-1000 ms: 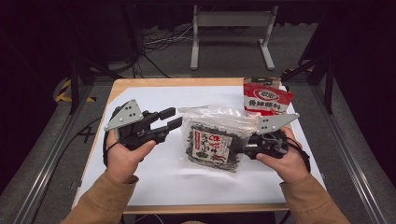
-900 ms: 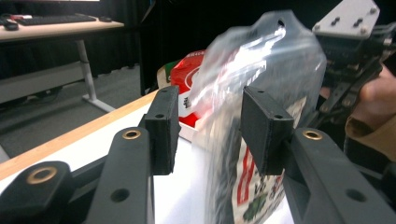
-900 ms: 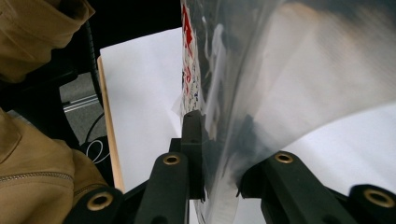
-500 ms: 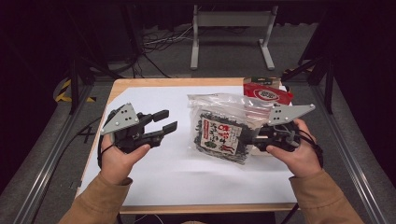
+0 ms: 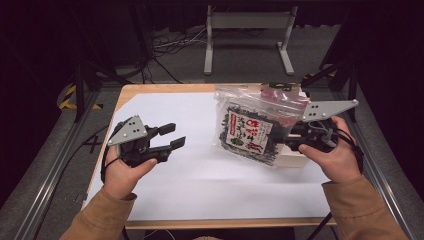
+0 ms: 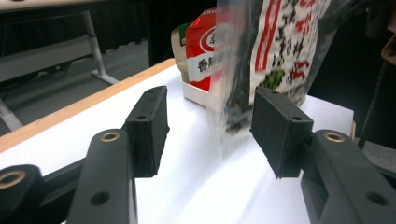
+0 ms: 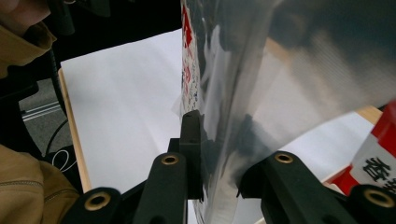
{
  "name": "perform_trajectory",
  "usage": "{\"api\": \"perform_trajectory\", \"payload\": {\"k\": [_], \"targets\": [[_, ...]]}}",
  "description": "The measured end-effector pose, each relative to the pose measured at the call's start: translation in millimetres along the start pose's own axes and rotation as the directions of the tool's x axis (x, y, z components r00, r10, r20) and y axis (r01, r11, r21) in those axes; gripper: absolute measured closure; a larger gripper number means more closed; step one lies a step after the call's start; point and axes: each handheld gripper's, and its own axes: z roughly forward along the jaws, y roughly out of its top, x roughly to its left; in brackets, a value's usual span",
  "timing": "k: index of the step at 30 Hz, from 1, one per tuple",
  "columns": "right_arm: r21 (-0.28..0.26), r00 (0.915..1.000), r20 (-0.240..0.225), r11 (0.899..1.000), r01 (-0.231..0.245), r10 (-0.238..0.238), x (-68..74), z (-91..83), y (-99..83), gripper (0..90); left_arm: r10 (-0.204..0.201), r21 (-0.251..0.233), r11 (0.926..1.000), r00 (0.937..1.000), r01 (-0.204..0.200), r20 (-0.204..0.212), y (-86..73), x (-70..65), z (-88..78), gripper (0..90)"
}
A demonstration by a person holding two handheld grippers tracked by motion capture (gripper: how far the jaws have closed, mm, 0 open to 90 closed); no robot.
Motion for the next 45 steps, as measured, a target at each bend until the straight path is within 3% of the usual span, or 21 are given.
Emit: {"api": "perform_trajectory", "payload": {"k": [11,27,34,45], "targets": [[0.01,0.9976,0.07,1.0,0.004,-0.004,-12.2,-12.6,8.5,75.8,-0.04,0.046,0.9981,0.9991,0.04,-0.014,-15.5,8.9,0.9,40.6],[0.026,0.9874,0.158,1.0,0.011,-0.015,-36.4,-25.7,8.7,75.8,-0.046,0.067,0.9966,0.998,0.049,-0.044,-23.3,16.8,1.3,35.4],[0.039,0.9752,0.219,0.999,0.024,-0.032,-45.5,-30.6,3.1,75.8,-0.052,0.07,0.996,0.9975,0.055,-0.048,-25.6,18.5,1.2,35.1],[0.054,0.9568,0.29,0.998,-0.008,-0.008,-59.6,-34.0,-8.3,75.8,-0.047,0.072,0.9962,0.9977,0.05,-0.049,-25.9,18.0,2.1,34.9]]}}
